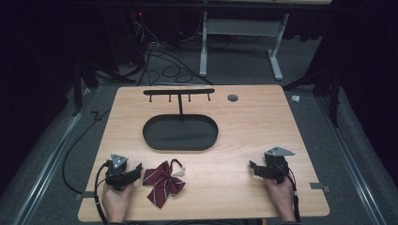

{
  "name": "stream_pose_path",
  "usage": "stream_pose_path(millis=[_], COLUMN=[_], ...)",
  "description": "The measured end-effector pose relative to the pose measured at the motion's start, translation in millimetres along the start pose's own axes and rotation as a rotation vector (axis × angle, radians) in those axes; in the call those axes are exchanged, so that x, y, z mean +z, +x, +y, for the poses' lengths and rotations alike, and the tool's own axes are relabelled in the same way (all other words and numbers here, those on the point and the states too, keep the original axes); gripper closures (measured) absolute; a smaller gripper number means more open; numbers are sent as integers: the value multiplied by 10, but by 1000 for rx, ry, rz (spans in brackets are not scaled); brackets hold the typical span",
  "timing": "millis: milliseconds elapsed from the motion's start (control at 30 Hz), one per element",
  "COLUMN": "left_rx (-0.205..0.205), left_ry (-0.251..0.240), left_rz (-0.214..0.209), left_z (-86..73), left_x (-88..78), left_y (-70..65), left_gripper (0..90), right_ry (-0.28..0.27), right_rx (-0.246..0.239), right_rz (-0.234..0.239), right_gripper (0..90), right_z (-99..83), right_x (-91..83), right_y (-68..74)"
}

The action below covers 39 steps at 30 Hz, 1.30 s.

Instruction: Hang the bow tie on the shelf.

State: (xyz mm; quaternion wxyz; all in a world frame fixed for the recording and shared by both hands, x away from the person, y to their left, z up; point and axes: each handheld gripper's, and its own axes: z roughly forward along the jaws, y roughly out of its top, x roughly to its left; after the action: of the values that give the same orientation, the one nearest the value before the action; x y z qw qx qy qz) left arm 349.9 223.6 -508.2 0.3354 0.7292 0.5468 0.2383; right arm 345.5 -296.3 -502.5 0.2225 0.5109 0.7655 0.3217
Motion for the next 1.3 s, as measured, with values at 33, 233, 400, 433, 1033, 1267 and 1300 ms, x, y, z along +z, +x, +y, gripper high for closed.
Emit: stream_pose_path(millis=[33, 233, 400, 433, 1033, 1267, 1300], left_rx=[0, 0, 0, 0, -5, -12, -12], left_ry=[0, 0, 0, 0, -1, 2, 2], left_rz=[0, 0, 0, 0, 4, 8, 8], left_z=[0, 0, 0, 0, 0, 3, 3], left_x=[0, 0, 0, 0, -2, -10, -10], left_y=[0, -1, -1, 0, -3, -2, -2], left_gripper=[366, 366, 366, 367, 379, 393, 394], right_ry=[0, -2, 1, 1, -1, -1, -1], right_rx=[-2, -2, -1, 0, 0, 0, 0], right_rz=[-1, 0, 0, 1, 1, 2, 1], right_gripper=[280, 280, 279, 279, 280, 280, 280], right_z=[0, 0, 0, 0, 0, 0, 0], right_x=[0, 1, -1, -1, 1, 0, 0], right_y=[-2, -2, -2, -2, -2, -3, -3])
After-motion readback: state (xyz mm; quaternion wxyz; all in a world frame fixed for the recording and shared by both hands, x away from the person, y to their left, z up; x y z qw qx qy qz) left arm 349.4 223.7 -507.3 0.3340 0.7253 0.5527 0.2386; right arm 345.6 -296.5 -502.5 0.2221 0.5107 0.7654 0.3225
